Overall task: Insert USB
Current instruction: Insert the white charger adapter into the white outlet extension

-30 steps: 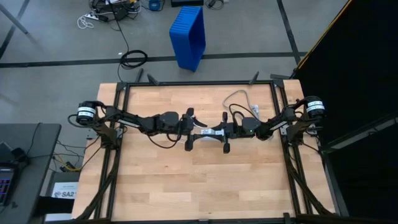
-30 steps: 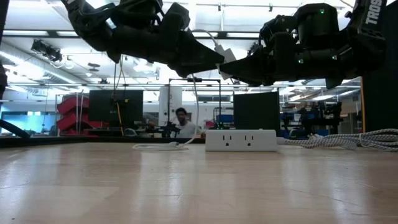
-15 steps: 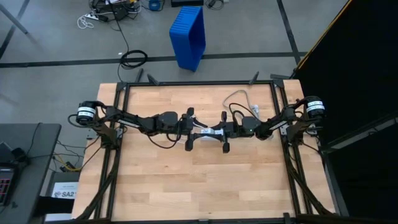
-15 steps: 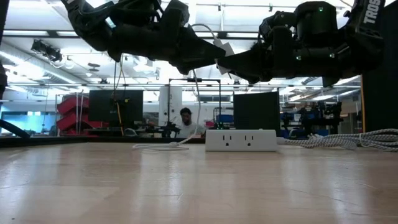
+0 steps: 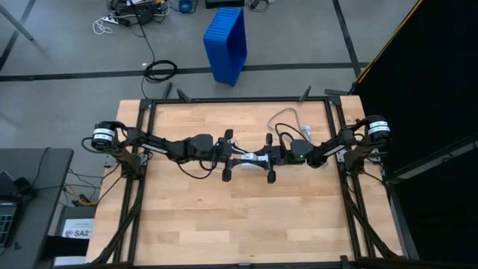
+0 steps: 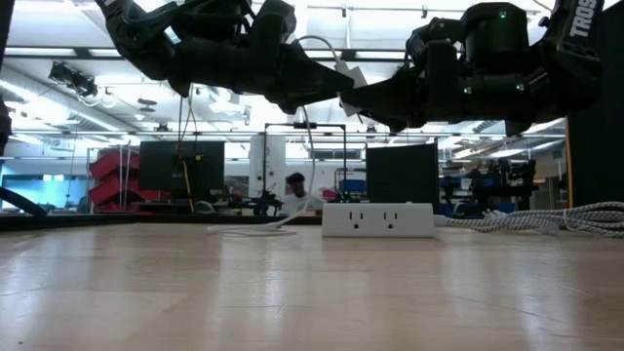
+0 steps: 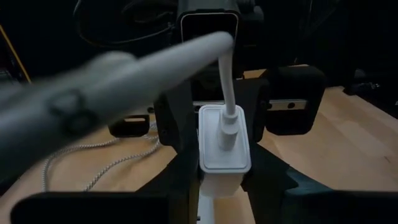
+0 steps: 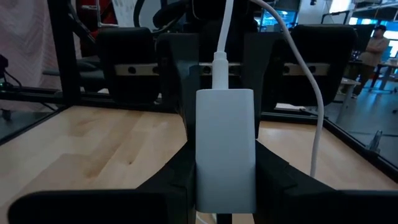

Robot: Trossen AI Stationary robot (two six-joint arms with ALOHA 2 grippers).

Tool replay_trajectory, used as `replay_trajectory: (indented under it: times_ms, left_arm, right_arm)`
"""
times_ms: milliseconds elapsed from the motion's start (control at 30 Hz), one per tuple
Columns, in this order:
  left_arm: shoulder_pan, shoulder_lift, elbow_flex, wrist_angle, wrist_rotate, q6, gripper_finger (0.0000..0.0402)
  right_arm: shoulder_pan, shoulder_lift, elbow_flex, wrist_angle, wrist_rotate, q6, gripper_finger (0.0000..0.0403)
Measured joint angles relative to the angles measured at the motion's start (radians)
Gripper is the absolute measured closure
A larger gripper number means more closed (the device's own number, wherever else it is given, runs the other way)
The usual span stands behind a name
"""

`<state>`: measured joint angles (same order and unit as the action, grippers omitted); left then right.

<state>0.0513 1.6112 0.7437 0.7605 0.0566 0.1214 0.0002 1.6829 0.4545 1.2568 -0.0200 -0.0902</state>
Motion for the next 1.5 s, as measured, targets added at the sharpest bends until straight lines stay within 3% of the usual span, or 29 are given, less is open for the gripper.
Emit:
replay_trajectory:
  times_ms: [167, 567, 767, 1067, 1500]
  left_arm:
    - [0.000, 0.000, 0.000, -0.004, -0.002, 0.001, 0.0327]
    - [0.001, -0.050, 0.002, -0.106, -0.020, 0.010, 0.0327]
    - [0.006, -0.058, 0.002, -0.189, -0.045, 0.010, 0.0327]
    - [0.062, -0.034, 0.067, -0.367, -0.013, 0.015, 0.0327]
    - [0.093, 0.125, 0.153, -0.369, 0.094, 0.010, 0.0327]
  right_arm:
    - [-0.004, 0.000, 0.000, -0.010, -0.003, 0.011, 0.0327]
    - [-0.009, -0.033, -0.005, -0.124, -0.020, 0.047, 0.0204]
    - [-0.018, -0.164, -0.013, -0.350, 0.010, 0.044, 0.0175]
    - [-0.026, -0.403, -0.012, -0.710, 0.156, 0.046, 0.0187]
    - [-0.026, -0.422, -0.012, -0.748, 0.158, 0.061, 0.0234]
